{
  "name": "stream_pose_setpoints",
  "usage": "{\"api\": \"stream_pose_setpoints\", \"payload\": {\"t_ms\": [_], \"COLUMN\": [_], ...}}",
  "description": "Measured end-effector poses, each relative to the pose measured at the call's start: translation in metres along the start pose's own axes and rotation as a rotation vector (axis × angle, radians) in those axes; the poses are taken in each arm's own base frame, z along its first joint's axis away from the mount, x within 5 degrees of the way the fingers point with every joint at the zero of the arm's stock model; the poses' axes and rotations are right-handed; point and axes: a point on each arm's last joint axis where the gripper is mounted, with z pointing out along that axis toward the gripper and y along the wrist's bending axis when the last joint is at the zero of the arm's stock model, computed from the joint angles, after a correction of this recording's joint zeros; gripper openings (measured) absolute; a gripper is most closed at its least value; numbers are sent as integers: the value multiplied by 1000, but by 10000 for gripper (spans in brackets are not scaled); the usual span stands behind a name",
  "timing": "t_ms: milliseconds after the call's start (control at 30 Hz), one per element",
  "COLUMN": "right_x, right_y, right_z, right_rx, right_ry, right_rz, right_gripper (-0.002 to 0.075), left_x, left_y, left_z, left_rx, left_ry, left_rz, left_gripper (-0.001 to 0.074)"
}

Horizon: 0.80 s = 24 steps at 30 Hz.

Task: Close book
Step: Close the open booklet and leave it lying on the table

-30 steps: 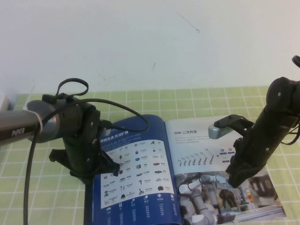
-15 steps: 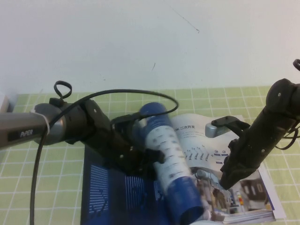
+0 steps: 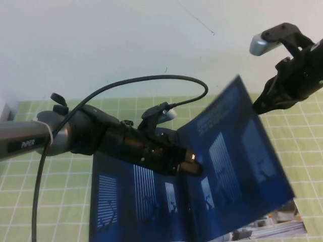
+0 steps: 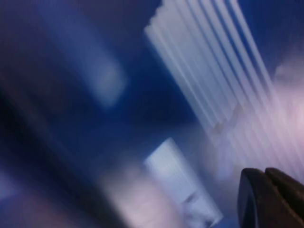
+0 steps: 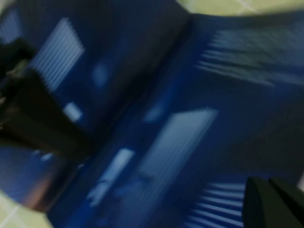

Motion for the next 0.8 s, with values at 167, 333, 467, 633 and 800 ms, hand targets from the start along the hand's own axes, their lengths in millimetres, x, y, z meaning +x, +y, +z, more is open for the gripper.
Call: {"api": "stream_pose_setpoints", "payload": {"t_ms": [167, 333, 467, 633, 800], "right_x": [4, 31, 58, 79, 83], "right_y": [23, 26, 17, 11, 11], "right_z": [17, 73, 109, 139, 142], "right_rx": [-119, -202, -201, -201, -205], "right_ry": [73, 243, 359, 420, 427], "right_rz": [-43, -41, -22, 17, 33], "right_gripper": [-3, -3, -3, -3, -3], "left_x": [1, 6, 13, 16, 14], "left_y": [3, 5, 16, 33, 39], "left_z": [-10, -34, -57, -75, -84], "left_rx": [-154, -402, -683, -970, -1072], "left_ry": [28, 107, 181, 167, 131], "left_rz": [54, 61, -36, -140, -179], "left_gripper": [-3, -3, -3, -3, -3]}}
